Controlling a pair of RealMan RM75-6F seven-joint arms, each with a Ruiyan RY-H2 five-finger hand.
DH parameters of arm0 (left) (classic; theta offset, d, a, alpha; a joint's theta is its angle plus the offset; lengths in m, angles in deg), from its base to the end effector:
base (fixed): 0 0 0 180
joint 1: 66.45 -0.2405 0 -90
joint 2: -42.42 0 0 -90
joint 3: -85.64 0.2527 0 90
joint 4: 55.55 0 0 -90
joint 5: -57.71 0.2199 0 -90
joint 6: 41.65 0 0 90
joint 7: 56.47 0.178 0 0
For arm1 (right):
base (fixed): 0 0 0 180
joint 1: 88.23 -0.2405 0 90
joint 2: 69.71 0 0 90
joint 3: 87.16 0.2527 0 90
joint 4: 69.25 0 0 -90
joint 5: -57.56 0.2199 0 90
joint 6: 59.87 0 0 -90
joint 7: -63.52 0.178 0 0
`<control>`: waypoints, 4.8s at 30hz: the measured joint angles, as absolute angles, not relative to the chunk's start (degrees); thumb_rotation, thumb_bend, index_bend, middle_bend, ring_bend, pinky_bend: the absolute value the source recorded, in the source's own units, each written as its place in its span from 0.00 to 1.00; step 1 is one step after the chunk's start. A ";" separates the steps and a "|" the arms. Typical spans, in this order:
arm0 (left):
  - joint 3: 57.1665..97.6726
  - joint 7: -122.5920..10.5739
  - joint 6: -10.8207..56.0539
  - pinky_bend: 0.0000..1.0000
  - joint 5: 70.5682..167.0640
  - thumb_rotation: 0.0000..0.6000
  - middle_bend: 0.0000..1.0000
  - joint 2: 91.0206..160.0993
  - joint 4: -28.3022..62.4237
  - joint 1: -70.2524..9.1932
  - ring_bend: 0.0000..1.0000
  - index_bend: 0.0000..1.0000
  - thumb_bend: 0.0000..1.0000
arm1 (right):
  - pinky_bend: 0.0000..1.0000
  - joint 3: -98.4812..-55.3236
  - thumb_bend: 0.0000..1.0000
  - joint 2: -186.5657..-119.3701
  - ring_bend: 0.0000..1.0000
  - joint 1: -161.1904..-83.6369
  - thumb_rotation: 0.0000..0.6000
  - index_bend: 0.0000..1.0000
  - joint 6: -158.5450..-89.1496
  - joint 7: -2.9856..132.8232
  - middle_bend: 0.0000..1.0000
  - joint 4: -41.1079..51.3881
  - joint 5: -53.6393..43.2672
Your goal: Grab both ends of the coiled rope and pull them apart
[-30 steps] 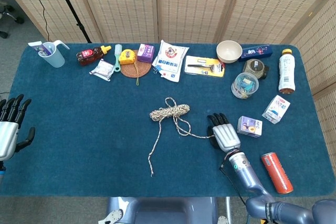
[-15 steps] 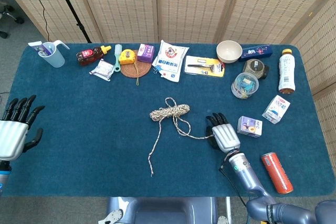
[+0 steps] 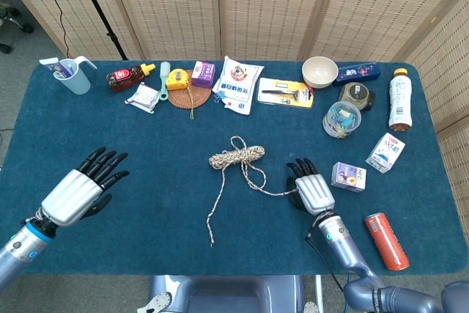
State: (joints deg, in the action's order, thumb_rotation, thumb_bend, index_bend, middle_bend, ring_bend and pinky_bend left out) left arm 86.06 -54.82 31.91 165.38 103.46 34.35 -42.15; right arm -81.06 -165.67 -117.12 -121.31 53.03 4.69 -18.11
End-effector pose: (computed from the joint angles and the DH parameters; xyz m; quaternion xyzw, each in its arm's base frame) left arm -0.2143 0.2731 0.1004 -0.8123 -0.1938 -0.3879 0.3902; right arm -0.2146 -0.3247 -0.0616 0.7053 -0.4155 0.3715 0.4380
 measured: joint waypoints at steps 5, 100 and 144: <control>87.33 -56.94 28.90 0.00 169.11 0.94 0.00 105.23 33.57 -38.24 0.00 0.23 0.37 | 0.00 -81.09 0.54 -165.80 0.06 -116.87 1.00 0.59 -121.54 52.74 0.15 4.98 -17.90; 94.04 -56.95 11.58 0.00 162.85 1.00 0.00 136.34 16.12 -16.79 0.00 0.40 0.43 | 0.00 -80.83 0.54 -167.83 0.09 -114.61 1.00 0.61 -120.62 58.72 0.17 -2.09 -17.48; 93.34 -54.36 13.72 0.00 159.63 1.00 0.00 141.57 11.42 -18.29 0.00 0.41 0.43 | 0.00 -80.56 0.54 -168.34 0.10 -114.28 1.00 0.61 -119.92 59.73 0.17 -3.49 -17.12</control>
State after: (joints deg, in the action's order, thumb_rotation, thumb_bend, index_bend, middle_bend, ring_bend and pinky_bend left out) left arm 93.34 -54.36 13.72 159.63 141.57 11.42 -18.29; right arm -80.56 -168.34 -114.28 -119.92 59.73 -3.49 -17.12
